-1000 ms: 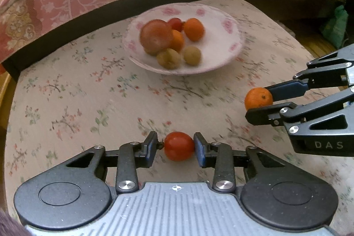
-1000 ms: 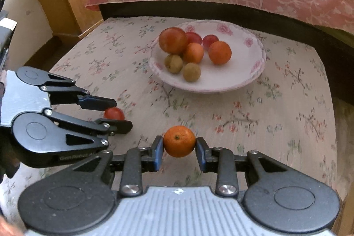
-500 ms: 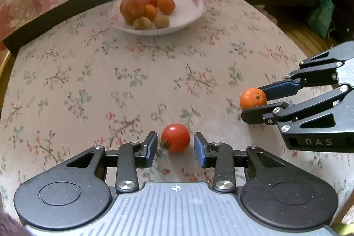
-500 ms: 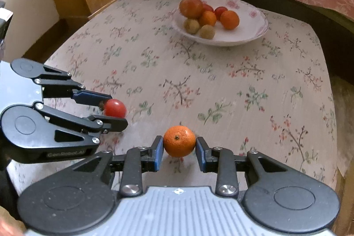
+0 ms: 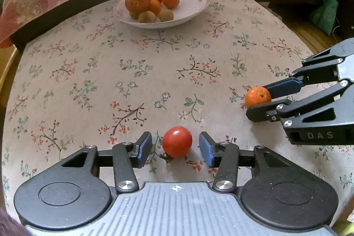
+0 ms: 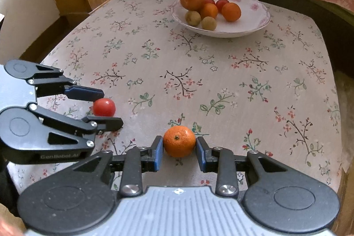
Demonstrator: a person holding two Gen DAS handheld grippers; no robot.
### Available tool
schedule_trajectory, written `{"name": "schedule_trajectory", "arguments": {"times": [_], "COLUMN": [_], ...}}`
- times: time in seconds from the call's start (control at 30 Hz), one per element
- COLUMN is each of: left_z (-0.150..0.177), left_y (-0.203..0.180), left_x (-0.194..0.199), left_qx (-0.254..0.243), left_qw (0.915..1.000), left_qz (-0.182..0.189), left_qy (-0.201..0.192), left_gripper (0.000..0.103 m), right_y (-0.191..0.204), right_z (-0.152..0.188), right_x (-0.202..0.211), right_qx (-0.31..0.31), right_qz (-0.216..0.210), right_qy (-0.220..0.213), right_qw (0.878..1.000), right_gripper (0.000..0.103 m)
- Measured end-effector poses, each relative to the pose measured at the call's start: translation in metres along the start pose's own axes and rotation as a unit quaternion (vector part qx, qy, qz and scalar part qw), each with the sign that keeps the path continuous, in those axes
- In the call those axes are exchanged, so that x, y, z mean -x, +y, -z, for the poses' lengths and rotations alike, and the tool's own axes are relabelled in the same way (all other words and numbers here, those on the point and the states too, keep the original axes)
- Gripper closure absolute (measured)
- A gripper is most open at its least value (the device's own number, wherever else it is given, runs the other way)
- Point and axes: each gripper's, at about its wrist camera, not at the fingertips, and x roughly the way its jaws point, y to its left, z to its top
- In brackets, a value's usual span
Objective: Organize fruits
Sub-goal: 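Lift the red cherry tomato and small orange off the table with both grippers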
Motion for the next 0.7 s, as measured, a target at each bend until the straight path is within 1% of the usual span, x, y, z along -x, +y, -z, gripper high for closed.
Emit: {"name": "schedule_trajectory", "arguments": {"times": [0.27,0.33,0.4,0.6,0.7], "left_z": [-0.0002,-0.0014,-0.0022,-0.0054,-0.0056], "left_y": [-0.0065,-0.0065,-0.0062,-0.0065,-0.0092], "left_x": [0.0014,0.0003,-0.0005,-0.0031,-0.0042], "left_qx": [-0.006,-0.007,-0.006,-0.009,-0.014], "left_qw": [1.0000,0.9999,0.9999,0.9999,0.9999], "left_qz": [-0.007,-0.011,-0.014,-0.007,-0.002], "left_qy": [0.001,0.001,0.001,-0.002,-0.003], "left_gripper": [0.046,0.042,0.040,0.040,0.042], "right_y": [-0.0005,0.0000,0.0003,-0.0017,-0.0023], "right_z": [0.0018,0.0017,0.0020,0.0009,0.0013], "right_x": [0.0007,0.0005,0.0002,0.0001,-0.0001], "right_qx": [0.003,0.005,0.006,-0.001,0.000], "right_qz": [0.002,0.003,0.004,0.002,0.001], "right_qy": [0.000,0.000,0.000,0.002,0.003], "right_qw": [1.000,1.000,1.000,1.000,1.000], "right_gripper": [0.070,0.070,0.070,0.070,0.070]}}
